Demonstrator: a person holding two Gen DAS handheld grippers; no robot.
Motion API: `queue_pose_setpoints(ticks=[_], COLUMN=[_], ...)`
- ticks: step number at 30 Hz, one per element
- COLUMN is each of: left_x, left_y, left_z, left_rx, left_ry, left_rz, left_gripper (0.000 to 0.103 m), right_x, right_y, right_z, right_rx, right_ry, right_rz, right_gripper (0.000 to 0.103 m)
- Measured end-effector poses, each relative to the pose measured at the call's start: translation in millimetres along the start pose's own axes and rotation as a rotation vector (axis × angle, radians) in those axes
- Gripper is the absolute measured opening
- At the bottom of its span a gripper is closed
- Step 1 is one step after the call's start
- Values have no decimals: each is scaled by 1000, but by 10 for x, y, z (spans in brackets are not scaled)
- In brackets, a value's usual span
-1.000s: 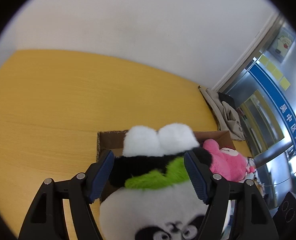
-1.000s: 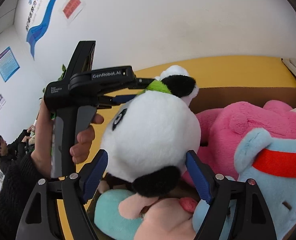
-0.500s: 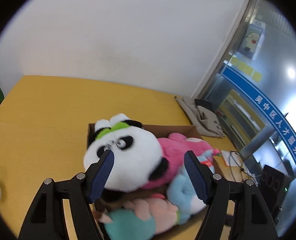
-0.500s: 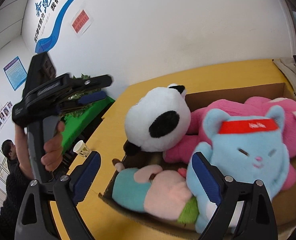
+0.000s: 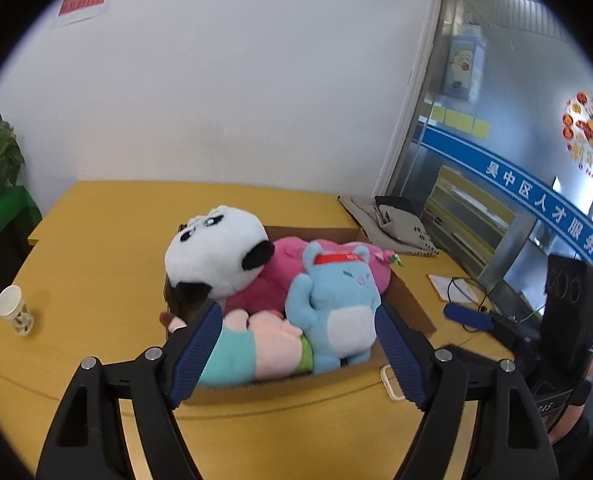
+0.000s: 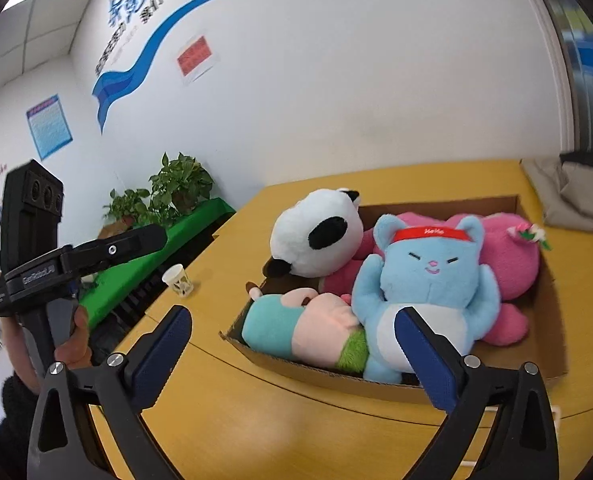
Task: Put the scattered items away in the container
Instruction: 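Withdraw both grippers and move them toward the clear phone case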
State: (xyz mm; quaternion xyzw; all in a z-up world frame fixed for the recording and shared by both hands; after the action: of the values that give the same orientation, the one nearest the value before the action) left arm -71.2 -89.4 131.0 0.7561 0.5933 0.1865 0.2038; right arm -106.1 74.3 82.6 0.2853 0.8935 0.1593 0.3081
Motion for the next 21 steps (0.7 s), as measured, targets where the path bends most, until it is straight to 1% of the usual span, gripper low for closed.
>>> queue_pose_setpoints(ticks=[2, 7, 11, 13, 17, 21], left_x=[152, 506, 697, 762, 886, 1015], left_y=[72, 201, 267, 260, 238, 208], left_z=[139, 410, 517, 549, 621, 636], left_rx=[-3, 3, 11, 3, -19, -26], left_ry=[10, 26, 56, 57, 48, 11], left_rz=[-10, -40, 1, 4, 15, 24], left_gripper=[79, 79, 79, 79, 79, 79], right_x=[-51, -84, -61, -21, 85, 194], right_y=[178, 508, 662, 708, 792, 836], right_z=[112, 327, 466, 522, 585, 647], right_rx=[30, 70, 55, 44, 42, 42], right_ry=[42, 92, 116, 117, 93, 77], right_rz=[39, 142, 168, 177, 196, 223], right_gripper=[103, 103, 103, 103, 103, 103])
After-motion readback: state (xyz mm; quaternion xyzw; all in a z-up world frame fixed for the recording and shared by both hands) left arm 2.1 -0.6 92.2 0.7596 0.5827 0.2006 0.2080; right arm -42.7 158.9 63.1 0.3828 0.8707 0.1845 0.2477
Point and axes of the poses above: each gripper's, at about its wrist camera, not at the fingertips, and y roughly against the way its jaws point, x to its right, z to its underside, the point moved 3 cm from there along -y, roughly the way its jaws point, and after that the axes turned 12 degrees about -y, right-handed, at the moved point
